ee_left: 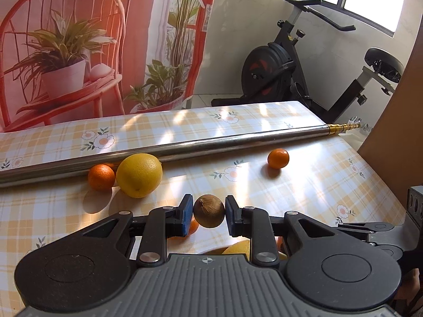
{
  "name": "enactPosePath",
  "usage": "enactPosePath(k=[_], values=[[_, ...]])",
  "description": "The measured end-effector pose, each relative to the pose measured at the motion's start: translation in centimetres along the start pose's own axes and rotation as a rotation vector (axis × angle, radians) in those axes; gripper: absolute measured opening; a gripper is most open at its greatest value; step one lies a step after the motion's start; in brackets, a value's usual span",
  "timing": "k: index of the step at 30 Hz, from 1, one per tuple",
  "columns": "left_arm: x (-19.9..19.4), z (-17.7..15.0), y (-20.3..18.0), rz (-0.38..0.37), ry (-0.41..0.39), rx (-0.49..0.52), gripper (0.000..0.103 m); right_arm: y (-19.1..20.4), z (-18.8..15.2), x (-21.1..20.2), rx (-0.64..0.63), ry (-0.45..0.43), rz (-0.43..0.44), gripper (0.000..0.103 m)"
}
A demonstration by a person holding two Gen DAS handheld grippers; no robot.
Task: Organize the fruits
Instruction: 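Carry the brown fruit with the left gripper while the right gripper carries the small orange over the plate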
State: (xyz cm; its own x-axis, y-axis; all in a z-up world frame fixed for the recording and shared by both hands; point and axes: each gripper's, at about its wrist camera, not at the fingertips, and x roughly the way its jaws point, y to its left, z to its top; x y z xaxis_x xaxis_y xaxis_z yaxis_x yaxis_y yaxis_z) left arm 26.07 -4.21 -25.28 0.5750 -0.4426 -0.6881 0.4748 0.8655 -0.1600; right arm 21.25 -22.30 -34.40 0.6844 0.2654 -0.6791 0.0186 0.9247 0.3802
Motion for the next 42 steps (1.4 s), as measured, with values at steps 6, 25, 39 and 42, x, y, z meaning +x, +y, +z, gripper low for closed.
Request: enactPosePath(k=[6,25,39,42], values=[[-2.3,-1.8,0.2,-0.002,-0.002,-0.006,0.028,0.0,-0.2,-0.3,0.005,-0.014,-0.007,0.034],[-7.5,-6.5,-0.1,0.026,0.018,-0.015,0.028,3.2,-0.2,-4.9,-0.04,-0.113,0.028,0.034],[-8.1,-11.0,-0.7,0.024,0.115,-0.009,0.028,7.4,-3.1,-5.9,-0.118,-0.078,0.099,0.034],[-7.6,-11.4,-0.7,0.023,0.131,-0.018,0.028,8.1,-3.6,-6.0,-0.133,-0.059,0.115,0.034]])
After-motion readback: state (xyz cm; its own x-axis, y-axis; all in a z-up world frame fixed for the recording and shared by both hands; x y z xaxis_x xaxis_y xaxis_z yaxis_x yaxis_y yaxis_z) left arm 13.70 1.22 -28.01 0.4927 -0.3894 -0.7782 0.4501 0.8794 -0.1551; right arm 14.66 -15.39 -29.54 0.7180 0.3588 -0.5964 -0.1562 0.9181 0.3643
